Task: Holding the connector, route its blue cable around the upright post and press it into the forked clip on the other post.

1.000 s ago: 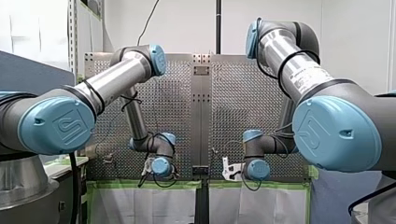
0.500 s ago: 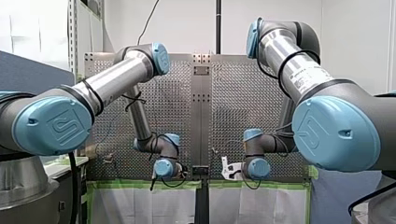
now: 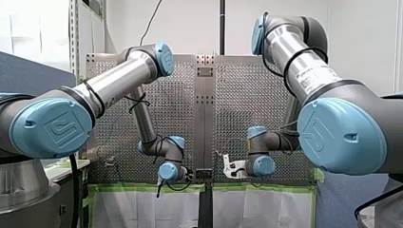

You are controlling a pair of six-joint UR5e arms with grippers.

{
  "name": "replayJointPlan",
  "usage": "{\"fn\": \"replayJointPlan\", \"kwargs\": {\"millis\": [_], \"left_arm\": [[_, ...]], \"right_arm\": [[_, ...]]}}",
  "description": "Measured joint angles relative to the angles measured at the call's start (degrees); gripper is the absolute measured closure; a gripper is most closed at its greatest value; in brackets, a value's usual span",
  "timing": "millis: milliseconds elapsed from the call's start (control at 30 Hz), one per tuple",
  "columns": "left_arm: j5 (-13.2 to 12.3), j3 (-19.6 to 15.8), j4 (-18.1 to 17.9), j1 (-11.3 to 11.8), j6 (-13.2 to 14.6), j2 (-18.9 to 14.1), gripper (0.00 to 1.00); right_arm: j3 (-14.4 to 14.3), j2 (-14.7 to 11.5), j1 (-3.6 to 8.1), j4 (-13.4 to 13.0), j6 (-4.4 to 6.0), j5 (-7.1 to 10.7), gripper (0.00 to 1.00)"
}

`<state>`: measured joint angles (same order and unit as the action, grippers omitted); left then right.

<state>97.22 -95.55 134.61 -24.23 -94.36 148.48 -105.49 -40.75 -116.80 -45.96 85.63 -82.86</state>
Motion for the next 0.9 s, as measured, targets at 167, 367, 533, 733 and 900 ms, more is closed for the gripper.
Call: {"fn": "replayJointPlan", "kwargs": {"millis": [167,367,533,733,900], "left_arm": [[1.13,-0.04,0.53,-0.16,-2.48,0.02,0.00],[0.70,-0.05,0.48,-0.58,-5.56,0.00,0.00],[-0.29,-0.05,-0.49,-0.87,-7.86,0.00,0.00],[-0.53,-0.05,-2.35,-0.88,-10.71,-0.01,0.00],[-0.56,-0.08,-2.56,-0.98,-13.19,-0.01,0.00]], "right_arm": [[-0.02,-1.38,-0.09,1.02,-0.03,0.03,1.00],[-0.04,-1.91,-0.37,1.57,-0.08,-0.20,1.00],[-0.04,-1.95,-0.39,1.72,-0.09,-0.29,1.00],[-0.03,-1.95,-0.39,1.74,-0.09,-0.31,1.00],[-0.03,-1.97,-0.46,1.74,-0.10,-0.31,1.00]]}}
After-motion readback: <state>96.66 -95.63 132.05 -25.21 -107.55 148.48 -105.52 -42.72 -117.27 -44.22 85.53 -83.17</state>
